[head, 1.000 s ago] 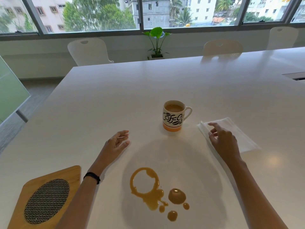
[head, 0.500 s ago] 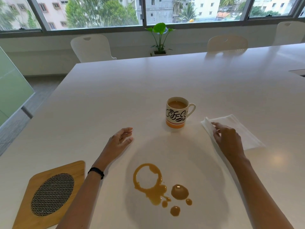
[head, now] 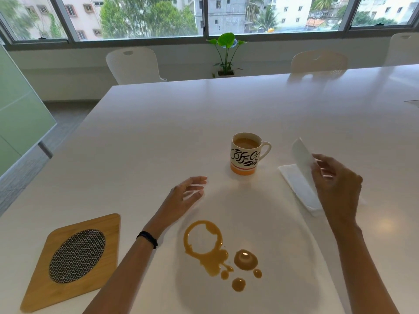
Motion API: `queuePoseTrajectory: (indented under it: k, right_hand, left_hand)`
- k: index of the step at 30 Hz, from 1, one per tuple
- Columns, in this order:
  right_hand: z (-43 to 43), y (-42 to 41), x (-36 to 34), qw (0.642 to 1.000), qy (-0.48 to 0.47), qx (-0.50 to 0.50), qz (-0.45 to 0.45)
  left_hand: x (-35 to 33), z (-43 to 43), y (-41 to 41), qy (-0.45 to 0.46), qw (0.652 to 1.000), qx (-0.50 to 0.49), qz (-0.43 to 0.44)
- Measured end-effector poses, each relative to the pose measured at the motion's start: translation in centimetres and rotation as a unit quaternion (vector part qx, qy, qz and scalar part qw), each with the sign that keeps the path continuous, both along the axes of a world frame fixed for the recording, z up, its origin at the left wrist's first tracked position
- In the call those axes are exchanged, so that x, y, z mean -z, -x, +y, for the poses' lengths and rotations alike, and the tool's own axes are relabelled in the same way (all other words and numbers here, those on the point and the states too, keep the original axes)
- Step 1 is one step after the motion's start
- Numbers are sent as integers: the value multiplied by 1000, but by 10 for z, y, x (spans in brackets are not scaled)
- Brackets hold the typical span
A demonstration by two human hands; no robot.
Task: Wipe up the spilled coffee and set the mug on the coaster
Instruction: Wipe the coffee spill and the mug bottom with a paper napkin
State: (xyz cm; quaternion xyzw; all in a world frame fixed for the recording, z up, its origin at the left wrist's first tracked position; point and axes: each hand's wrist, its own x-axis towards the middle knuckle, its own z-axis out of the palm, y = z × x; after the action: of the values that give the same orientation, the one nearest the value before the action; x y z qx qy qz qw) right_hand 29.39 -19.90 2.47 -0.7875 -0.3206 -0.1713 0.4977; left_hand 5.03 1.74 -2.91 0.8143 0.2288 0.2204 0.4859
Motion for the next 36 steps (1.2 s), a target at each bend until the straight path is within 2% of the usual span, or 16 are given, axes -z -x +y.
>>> queuePoseTrajectory:
  k: [3,7,10,13,18,24,27,30,32,34,36]
  right_hand:
    - [-3,23,-16,985,-75,-125,92]
    - [-1,49,-30,924,-114,-283,231]
    - [4,60,-31,881,-123,-336,310]
    - [9,67,-24,850,-141,-350,369]
    - [16,75,-12,843,-145,-319,409]
    - [19,82,-10,798,-46,-408,440]
    - [22,89,-9,810,-30,-403,425]
    - [23,92,-11,856,-61,-359,367]
    - [22,95,-13,890,-78,-344,288]
    - [19,101,-12,930,-50,-318,179]
    - [15,110,-8,949,0,-306,79]
  left_hand:
    - [-5,-19,-10,80,995,50,-12]
    - [-10,-39,-17,160,982,92,-28]
    - [-10,-47,-17,270,949,134,-94]
    - [-15,-55,-16,321,929,72,-169]
    - [-22,-55,-17,281,931,-47,-229]
    - [-28,-54,-14,244,935,-56,-252]
    - [-29,-48,-11,213,947,-54,-236]
    - [-29,-33,-5,190,959,-37,-209]
    - [-28,-20,1,161,968,-31,-188]
    - [-23,-7,10,76,986,-47,-140]
    - [-12,7,18,-102,991,-82,-38]
